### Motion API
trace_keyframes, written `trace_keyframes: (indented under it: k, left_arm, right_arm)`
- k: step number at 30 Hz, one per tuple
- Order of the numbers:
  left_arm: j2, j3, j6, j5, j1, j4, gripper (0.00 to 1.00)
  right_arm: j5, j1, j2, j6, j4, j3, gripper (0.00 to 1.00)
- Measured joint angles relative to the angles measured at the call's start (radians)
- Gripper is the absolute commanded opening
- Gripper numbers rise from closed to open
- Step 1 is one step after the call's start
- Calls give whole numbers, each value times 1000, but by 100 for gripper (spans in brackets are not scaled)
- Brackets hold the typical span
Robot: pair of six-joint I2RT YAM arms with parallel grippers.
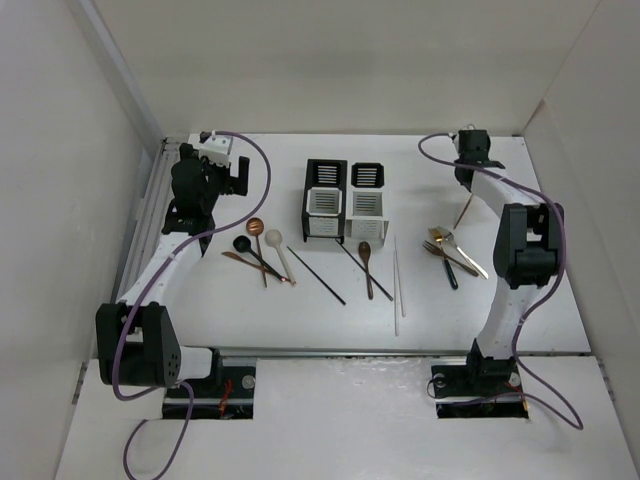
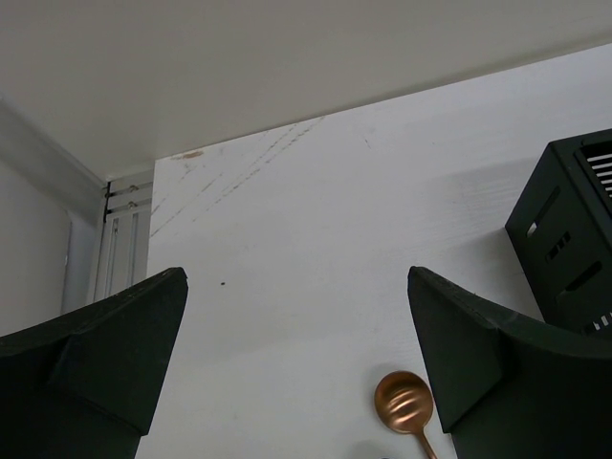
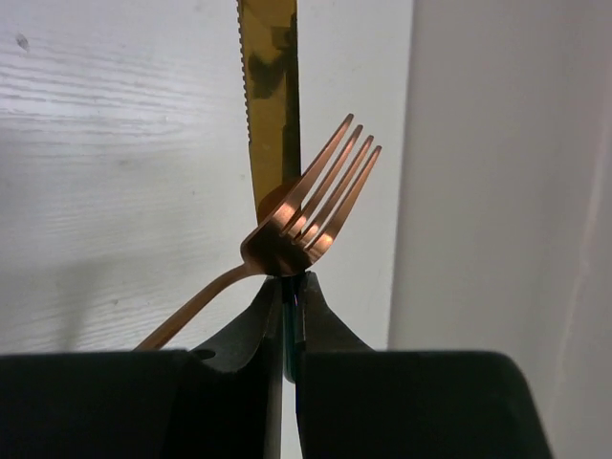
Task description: Sort the eating utensils into containers
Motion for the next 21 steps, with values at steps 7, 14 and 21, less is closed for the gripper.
trace_keyframes:
  k: [7,14,21]
  left_arm:
    - [0,0,2,-2,0,16,100]
    - [-2,-7,2,-2,0,25,100]
    - [-3,-7,2,-2,0,29,100]
  right_arm:
    - [54,163,-97,-168,139,-137,0]
    - [53,221,-132,-230,172,-201,0]
    - [176,202,-130,-240,188,-201,0]
